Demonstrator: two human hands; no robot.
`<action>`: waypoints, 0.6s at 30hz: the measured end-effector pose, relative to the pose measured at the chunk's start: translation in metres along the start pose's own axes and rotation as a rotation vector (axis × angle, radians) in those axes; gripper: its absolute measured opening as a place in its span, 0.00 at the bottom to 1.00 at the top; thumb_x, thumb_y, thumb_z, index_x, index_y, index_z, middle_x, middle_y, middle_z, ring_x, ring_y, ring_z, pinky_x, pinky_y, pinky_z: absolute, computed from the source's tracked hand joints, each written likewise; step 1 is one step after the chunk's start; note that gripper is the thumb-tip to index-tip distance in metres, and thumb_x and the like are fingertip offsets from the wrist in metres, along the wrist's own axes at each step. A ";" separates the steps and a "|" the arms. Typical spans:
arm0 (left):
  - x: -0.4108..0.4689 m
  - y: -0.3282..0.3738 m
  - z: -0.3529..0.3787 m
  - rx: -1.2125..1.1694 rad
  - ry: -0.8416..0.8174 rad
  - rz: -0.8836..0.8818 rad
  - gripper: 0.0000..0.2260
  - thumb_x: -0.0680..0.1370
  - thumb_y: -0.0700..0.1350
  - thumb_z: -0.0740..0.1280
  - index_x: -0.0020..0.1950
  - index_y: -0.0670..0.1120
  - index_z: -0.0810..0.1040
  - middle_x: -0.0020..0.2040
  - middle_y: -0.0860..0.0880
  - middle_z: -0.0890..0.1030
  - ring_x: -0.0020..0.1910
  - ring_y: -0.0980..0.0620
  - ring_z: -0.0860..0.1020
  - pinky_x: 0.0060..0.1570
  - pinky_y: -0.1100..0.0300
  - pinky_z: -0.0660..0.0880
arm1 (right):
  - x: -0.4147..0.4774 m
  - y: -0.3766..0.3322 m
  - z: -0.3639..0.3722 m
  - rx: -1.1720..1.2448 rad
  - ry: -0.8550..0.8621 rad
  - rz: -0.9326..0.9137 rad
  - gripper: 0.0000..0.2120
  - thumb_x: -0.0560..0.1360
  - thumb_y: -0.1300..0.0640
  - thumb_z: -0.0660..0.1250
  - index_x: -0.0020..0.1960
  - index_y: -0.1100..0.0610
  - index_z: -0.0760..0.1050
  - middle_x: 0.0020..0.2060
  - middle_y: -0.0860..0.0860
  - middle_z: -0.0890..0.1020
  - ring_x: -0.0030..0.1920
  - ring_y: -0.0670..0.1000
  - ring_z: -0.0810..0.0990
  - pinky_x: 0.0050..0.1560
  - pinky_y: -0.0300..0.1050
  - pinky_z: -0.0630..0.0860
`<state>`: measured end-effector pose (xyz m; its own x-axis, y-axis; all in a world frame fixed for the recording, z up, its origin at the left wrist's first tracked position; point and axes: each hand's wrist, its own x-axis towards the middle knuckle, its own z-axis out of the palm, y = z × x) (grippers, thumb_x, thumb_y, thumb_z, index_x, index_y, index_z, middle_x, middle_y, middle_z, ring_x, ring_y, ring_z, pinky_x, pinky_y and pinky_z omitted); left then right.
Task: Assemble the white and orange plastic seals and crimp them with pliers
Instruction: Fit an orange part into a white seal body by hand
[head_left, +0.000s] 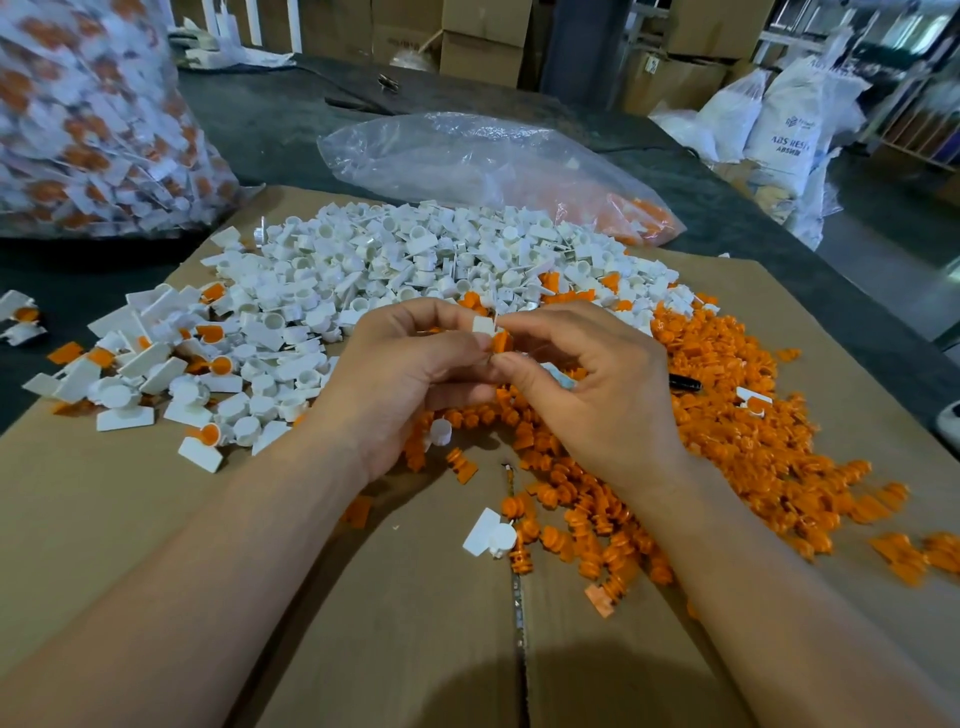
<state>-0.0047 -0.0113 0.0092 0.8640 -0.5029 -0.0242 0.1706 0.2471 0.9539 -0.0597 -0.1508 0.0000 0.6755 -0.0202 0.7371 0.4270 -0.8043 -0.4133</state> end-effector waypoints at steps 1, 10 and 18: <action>0.000 0.000 0.000 -0.002 -0.004 0.003 0.06 0.73 0.32 0.66 0.38 0.40 0.76 0.29 0.46 0.80 0.29 0.53 0.81 0.28 0.65 0.77 | 0.000 0.000 -0.001 0.007 0.000 0.011 0.13 0.69 0.61 0.70 0.53 0.61 0.80 0.43 0.48 0.79 0.44 0.45 0.79 0.45 0.40 0.78; -0.002 0.002 -0.001 -0.030 -0.016 0.049 0.05 0.70 0.32 0.67 0.37 0.40 0.78 0.32 0.44 0.82 0.32 0.49 0.83 0.28 0.65 0.76 | 0.002 0.001 -0.005 0.111 -0.044 0.094 0.13 0.71 0.63 0.68 0.55 0.61 0.78 0.45 0.48 0.79 0.46 0.45 0.79 0.47 0.34 0.77; -0.001 0.000 -0.001 0.001 -0.004 0.069 0.06 0.69 0.30 0.68 0.36 0.40 0.77 0.29 0.45 0.81 0.30 0.52 0.81 0.29 0.66 0.77 | 0.001 0.001 -0.005 0.084 -0.055 0.013 0.14 0.69 0.61 0.70 0.54 0.61 0.79 0.45 0.48 0.78 0.45 0.47 0.80 0.46 0.39 0.78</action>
<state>-0.0055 -0.0100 0.0095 0.8718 -0.4880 0.0429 0.1101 0.2805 0.9535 -0.0614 -0.1544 0.0029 0.7125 0.0046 0.7017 0.4656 -0.7513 -0.4678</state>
